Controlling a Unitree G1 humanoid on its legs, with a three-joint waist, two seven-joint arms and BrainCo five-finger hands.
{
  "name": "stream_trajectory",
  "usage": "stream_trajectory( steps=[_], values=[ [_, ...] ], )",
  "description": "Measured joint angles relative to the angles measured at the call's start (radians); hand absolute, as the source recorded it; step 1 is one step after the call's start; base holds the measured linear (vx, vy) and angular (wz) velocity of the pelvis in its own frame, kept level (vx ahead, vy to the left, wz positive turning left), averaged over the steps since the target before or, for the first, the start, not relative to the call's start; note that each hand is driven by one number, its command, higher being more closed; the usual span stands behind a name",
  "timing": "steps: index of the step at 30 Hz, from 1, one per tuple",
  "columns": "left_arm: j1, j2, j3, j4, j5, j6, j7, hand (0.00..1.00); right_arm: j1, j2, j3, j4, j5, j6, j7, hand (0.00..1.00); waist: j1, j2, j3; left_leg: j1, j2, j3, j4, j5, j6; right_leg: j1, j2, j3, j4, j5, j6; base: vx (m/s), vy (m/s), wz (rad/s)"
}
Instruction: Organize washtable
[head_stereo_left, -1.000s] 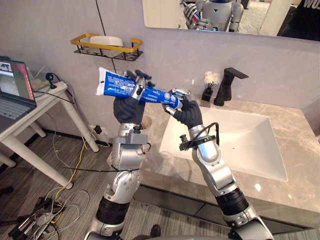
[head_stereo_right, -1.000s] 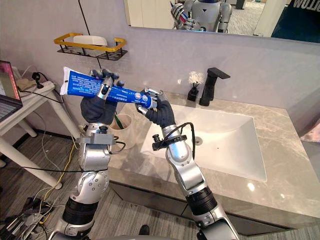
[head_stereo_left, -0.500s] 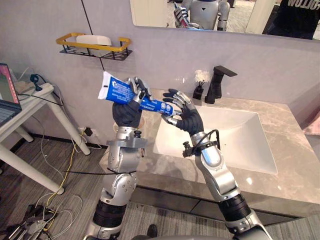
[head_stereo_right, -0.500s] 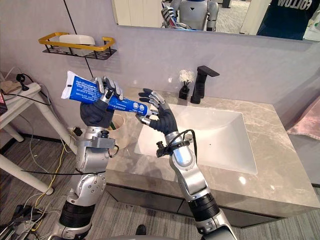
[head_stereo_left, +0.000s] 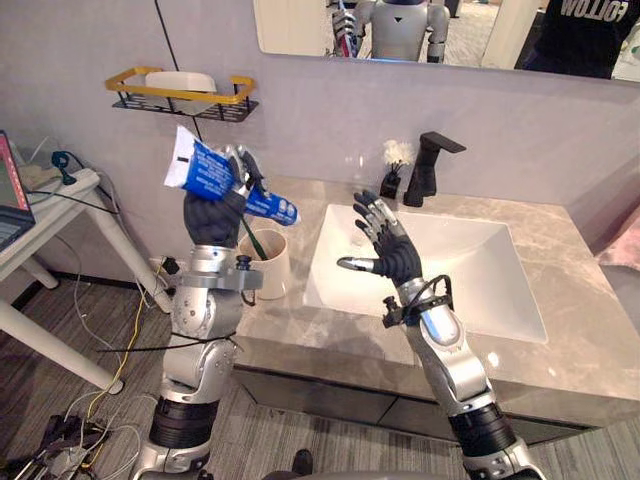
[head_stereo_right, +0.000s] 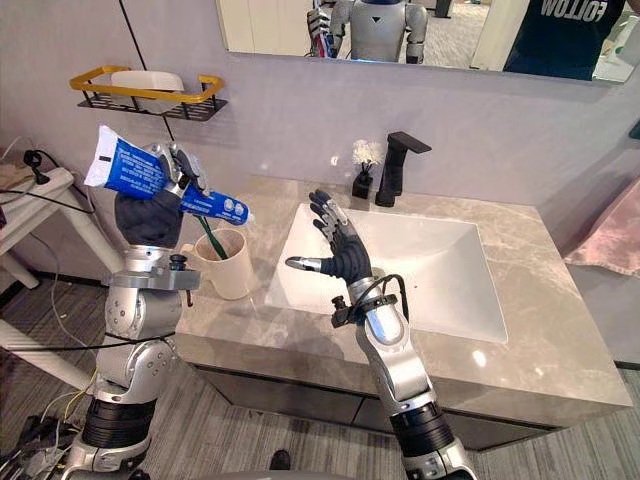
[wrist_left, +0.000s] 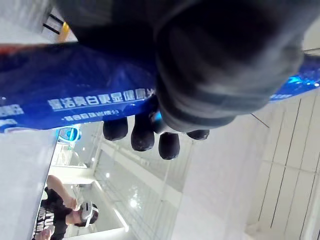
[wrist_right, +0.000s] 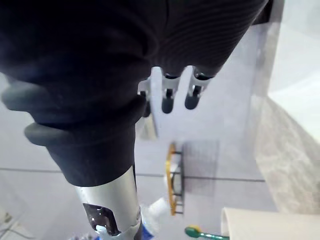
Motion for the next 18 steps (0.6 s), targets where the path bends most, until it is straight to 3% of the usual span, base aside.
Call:
stream_trajectory(
  steps=[18],
  values=[
    [0.109,0.004,0.048,-0.032,0.035,0.000,-0.026,1.00,0.042,-0.018,-0.043,-0.004,-0.002,0.000,0.001,0.00,0.006,0.004,-0.011,-0.006,0.001,0.001,0.000,-0.002,-0.002,0.002,0.002,0.003,-0.024,0.017,0.006,0.00,0.000,0.00]
  ],
)
